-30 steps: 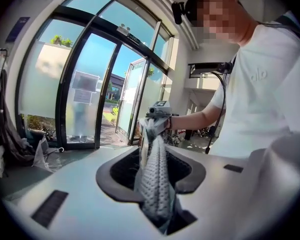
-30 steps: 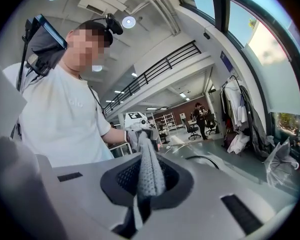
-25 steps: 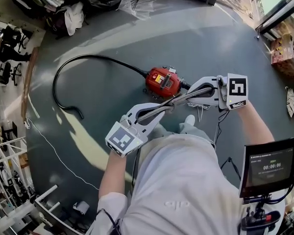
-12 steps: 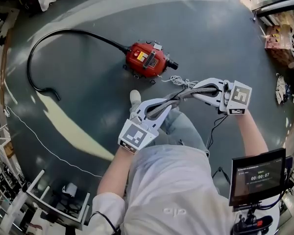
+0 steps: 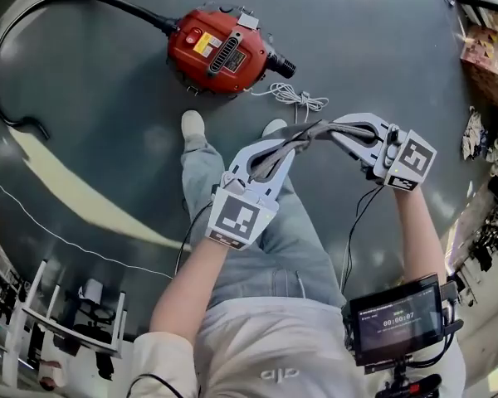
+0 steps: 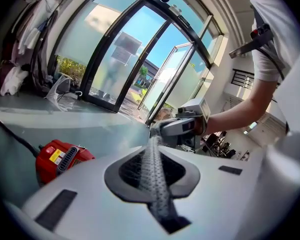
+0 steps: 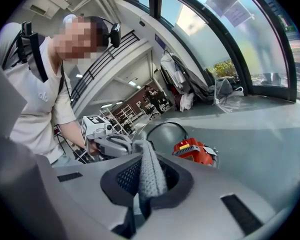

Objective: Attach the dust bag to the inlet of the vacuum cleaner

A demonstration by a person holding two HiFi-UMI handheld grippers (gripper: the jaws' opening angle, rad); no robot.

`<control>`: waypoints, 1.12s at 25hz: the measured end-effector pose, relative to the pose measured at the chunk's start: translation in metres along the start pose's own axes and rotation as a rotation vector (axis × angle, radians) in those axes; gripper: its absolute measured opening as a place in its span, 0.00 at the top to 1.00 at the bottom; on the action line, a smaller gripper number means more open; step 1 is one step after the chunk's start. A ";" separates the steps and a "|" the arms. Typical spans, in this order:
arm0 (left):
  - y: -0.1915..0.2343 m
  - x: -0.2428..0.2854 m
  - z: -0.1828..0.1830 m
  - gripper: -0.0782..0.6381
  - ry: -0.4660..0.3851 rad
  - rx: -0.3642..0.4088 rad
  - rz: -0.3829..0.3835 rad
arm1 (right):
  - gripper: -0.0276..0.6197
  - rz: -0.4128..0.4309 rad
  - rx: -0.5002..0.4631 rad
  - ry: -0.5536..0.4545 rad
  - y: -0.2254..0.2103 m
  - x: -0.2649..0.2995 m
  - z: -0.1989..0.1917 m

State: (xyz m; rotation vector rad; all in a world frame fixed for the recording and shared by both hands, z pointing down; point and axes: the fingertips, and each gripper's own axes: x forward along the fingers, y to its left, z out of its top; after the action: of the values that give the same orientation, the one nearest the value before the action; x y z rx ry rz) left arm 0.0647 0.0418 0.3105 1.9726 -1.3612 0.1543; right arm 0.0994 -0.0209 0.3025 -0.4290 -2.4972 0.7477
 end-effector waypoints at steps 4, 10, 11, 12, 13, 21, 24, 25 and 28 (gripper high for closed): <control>0.024 0.048 -0.044 0.84 0.005 0.014 0.030 | 0.93 -0.046 0.031 -0.013 -0.051 0.009 -0.050; 0.063 0.116 -0.106 0.84 -0.020 0.019 0.107 | 0.93 -0.092 0.016 -0.030 -0.125 0.027 -0.116; 0.069 0.126 -0.116 0.84 -0.025 0.017 0.125 | 0.93 -0.099 0.010 -0.033 -0.136 0.030 -0.126; 0.075 0.134 -0.125 0.84 -0.029 0.015 0.141 | 0.93 -0.104 0.005 -0.036 -0.146 0.034 -0.136; 0.080 0.142 -0.132 0.83 -0.033 0.014 0.157 | 0.93 -0.107 -0.001 -0.038 -0.155 0.037 -0.143; 0.115 0.194 -0.161 0.84 -0.092 0.042 0.239 | 0.93 -0.105 -0.052 -0.031 -0.221 0.057 -0.171; 0.124 0.205 -0.165 0.84 -0.095 0.055 0.257 | 0.93 -0.111 -0.070 -0.019 -0.236 0.063 -0.174; 0.127 0.207 -0.166 0.84 -0.093 0.058 0.264 | 0.93 -0.113 -0.073 -0.018 -0.239 0.065 -0.174; 0.134 0.211 -0.167 0.84 -0.080 0.069 0.275 | 0.93 -0.117 -0.077 -0.012 -0.247 0.070 -0.175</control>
State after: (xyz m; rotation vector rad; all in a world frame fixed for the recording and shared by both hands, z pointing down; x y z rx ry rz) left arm 0.0908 -0.0404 0.5981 1.8559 -1.6969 0.2553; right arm 0.0979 -0.1146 0.5992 -0.3026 -2.5442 0.6117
